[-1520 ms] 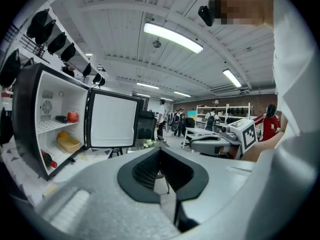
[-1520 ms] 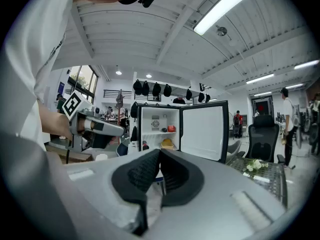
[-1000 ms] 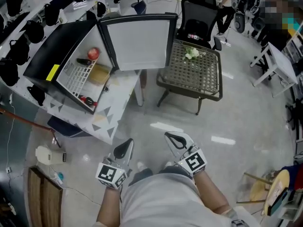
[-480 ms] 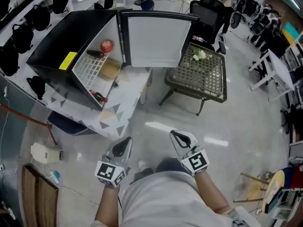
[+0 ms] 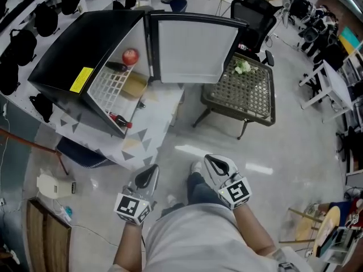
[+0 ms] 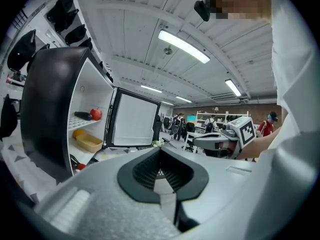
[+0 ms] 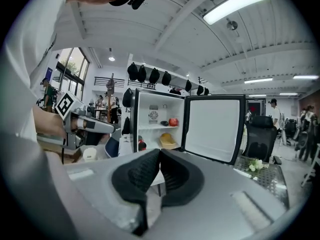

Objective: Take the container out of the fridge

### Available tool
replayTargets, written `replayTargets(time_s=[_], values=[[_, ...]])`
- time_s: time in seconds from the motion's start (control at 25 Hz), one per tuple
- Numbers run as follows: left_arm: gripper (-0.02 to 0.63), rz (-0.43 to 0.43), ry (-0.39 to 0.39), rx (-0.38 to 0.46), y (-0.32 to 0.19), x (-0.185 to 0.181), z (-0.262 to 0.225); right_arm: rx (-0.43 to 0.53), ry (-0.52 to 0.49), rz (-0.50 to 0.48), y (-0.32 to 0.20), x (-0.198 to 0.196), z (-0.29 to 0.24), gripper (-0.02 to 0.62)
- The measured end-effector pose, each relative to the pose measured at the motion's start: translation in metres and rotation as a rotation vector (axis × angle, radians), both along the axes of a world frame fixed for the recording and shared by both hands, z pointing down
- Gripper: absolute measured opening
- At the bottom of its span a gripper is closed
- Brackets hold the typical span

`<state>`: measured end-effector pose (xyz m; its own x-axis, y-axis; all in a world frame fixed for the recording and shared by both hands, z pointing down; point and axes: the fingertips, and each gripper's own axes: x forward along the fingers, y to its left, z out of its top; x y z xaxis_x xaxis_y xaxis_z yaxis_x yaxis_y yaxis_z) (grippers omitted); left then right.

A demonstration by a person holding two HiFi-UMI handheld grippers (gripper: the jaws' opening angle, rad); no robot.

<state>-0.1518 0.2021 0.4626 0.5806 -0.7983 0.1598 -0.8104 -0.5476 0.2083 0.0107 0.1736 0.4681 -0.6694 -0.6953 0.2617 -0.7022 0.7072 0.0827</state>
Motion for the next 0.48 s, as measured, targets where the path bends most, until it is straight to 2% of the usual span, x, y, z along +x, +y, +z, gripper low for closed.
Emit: replayTargets(time_s=[0.2, 0.48], values=[[0.008, -0.021, -0.013, -0.011, -0.03, -0.002, 0.006, 0.001, 0.003, -0.035, -0.037, -0.007, 0.005, 0.003], [0.008, -0.045, -0.041, -0.025, -0.091, 0.012, 0.001, -0.011, -0.013, -0.072, -0.104, 0.002, 0.001, 0.003]])
